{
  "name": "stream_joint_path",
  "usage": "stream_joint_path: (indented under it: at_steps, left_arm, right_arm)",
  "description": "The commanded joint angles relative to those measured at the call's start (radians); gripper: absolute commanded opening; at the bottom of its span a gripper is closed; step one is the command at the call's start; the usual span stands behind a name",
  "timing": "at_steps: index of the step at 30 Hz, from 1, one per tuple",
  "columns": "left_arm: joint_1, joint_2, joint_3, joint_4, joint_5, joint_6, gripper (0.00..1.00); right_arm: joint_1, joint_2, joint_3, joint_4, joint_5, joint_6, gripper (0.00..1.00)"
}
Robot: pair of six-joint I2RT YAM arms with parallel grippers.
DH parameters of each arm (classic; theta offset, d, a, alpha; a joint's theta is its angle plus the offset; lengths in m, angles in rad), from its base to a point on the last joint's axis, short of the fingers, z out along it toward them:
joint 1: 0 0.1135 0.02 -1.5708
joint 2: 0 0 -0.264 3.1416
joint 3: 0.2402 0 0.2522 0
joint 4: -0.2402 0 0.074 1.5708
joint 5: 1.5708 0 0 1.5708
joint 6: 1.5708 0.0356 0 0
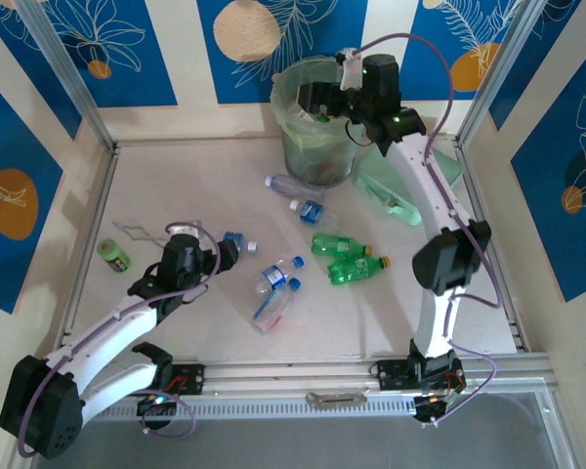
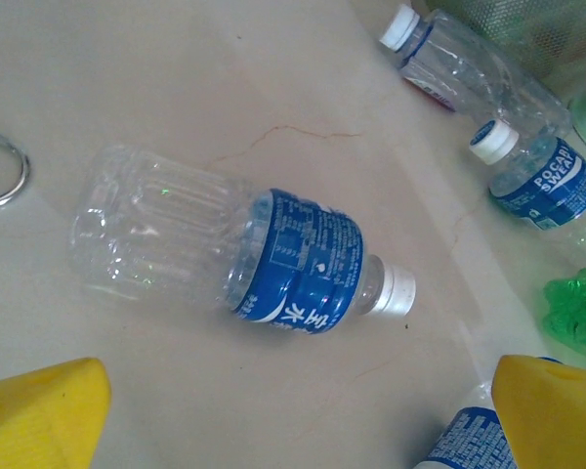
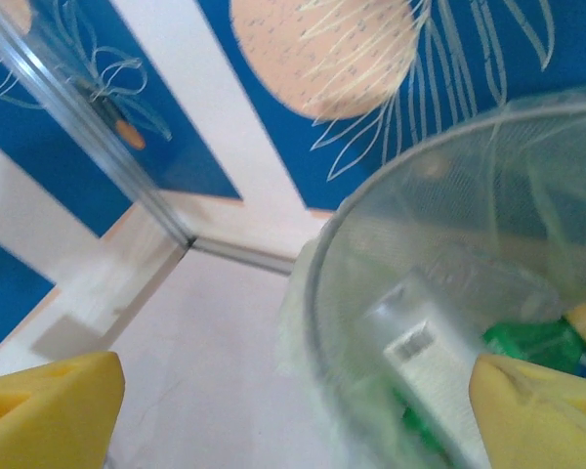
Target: Put the plastic bottles in the bin
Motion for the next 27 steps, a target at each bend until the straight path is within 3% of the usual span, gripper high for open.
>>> stream_joint_path:
  at_steps: [1,6,14,22,27]
  left_arm:
    - [0.011,0.013,0.010,-0.012,-0.032,-0.063,1.00]
    - [0.011,0.103,0.019,0.020,-0.041,-0.172,1.00]
    - [0.019,0.300,0.131,-0.027,-0.083,-0.338,1.00]
    - [0.025,0.431,0.246,-0.075,-0.132,-0.564,1.00]
    - [0.031,0.518,0.364,-0.283,-0.149,-0.771,1.00]
  right_arm:
    - [0.021,-0.151,-0.212,0.147,-0.030,0.002,0.98]
    - [0.047,-0.331,-0.508,0.225,-0.027,0.017,0.99]
    - [0.067,-0.489,-0.816,0.233,0.040,0.074,0.99]
    - [0.058,-0.585,-0.964,0.266,0.100,0.123,0.99]
    - [0.052,-0.608,-0.988,0.274,0.108,0.123,0.99]
